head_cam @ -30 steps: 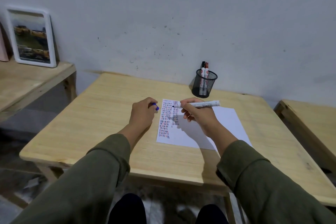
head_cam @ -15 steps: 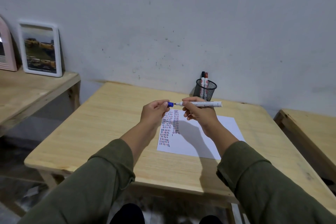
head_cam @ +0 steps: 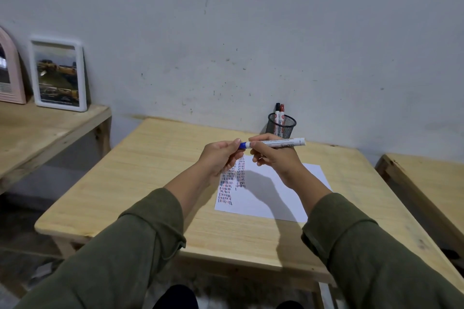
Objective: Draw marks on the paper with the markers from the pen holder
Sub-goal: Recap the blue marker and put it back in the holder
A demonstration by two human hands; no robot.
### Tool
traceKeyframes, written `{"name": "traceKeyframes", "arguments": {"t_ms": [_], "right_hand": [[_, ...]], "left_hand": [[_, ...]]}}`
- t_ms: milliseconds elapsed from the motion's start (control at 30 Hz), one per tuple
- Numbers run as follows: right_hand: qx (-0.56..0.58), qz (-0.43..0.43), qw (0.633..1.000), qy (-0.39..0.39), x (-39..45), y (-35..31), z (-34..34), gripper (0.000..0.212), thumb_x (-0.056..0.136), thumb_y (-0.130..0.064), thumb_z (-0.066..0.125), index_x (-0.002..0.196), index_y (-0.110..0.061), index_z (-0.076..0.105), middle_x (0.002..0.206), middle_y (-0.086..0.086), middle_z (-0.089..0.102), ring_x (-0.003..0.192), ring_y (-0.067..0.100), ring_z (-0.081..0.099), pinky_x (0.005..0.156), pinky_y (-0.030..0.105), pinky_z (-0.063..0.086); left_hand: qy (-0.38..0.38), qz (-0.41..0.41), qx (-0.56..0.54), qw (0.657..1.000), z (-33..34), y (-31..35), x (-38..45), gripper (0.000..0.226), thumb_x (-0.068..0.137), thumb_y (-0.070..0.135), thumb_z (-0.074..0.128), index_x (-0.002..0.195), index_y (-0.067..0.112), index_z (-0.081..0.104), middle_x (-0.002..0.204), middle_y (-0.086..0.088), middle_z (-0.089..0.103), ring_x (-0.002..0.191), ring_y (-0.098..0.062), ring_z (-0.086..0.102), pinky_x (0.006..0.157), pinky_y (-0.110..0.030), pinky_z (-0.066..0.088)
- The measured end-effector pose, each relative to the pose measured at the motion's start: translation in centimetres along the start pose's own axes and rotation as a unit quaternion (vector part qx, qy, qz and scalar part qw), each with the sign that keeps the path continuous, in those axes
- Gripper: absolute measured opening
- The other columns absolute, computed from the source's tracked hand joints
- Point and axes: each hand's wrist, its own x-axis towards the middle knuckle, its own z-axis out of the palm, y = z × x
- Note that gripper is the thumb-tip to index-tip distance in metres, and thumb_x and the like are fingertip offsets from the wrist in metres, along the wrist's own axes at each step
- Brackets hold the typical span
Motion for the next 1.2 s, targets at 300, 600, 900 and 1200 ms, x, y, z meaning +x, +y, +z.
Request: {"name": "traceKeyframes", "arguments": {"t_ms": [300,600,900,1200], "right_hand": [[0.073,0.01,0.997,0.016,-0.6,0.6,-0.2,0.005,0.086,-0.002,0.06,0.087,-0.003,0.065,0.067,0.012,0.058,0.058,0.019,0.056,0.056,0.021,0.05],[0.151,0.037,0.985,-0.07,-0.4,-1.7,-1.8,0.036,0.081,-0.031,0.058,0.111,-0.013,0.062,0.092,0.009,0.071,0.075,0.018,0.069,0.07,0.027,0.053],[0.054,0.041,0.996,-0.062,2.6,-2.3,-5.8,0.008,0.091,-0.009,0.054,0.097,-0.013,0.057,0.096,0.015,0.07,0.076,0.015,0.067,0.067,0.026,0.042],[-0.133,-0.034,0.984,0.112,10.3,-3.6,-11.7,0.082,0.087,-0.001,0.061,0.144,-0.041,0.017,0.093,0.015,0.064,0.073,0.013,0.061,0.051,0.012,0.047]], "left_hand": [[0.048,0.099,0.054,0.992,1.2,-0.9,-0.7,0.015,0.089,0.011,0.059,0.077,0.018,0.065,0.073,-0.002,0.066,0.065,-0.005,0.061,0.063,-0.017,0.046],[0.036,0.05,-0.019,0.998,0.7,2.4,1.2,0.016,0.093,0.011,0.054,0.084,0.019,0.063,0.075,0.001,0.06,0.06,0.001,0.059,0.058,-0.01,0.048],[-0.012,0.105,0.05,0.993,6.2,6.2,5.4,0.018,0.088,0.013,0.061,0.106,0.013,0.061,0.086,-0.006,0.065,0.066,-0.006,0.059,0.074,-0.021,0.047],[0.039,0.136,0.32,0.937,9.6,5.3,12.4,0.044,0.086,0.029,0.063,0.128,0.016,0.055,0.129,-0.004,0.061,0.12,-0.018,0.055,0.104,-0.028,0.04]]}}
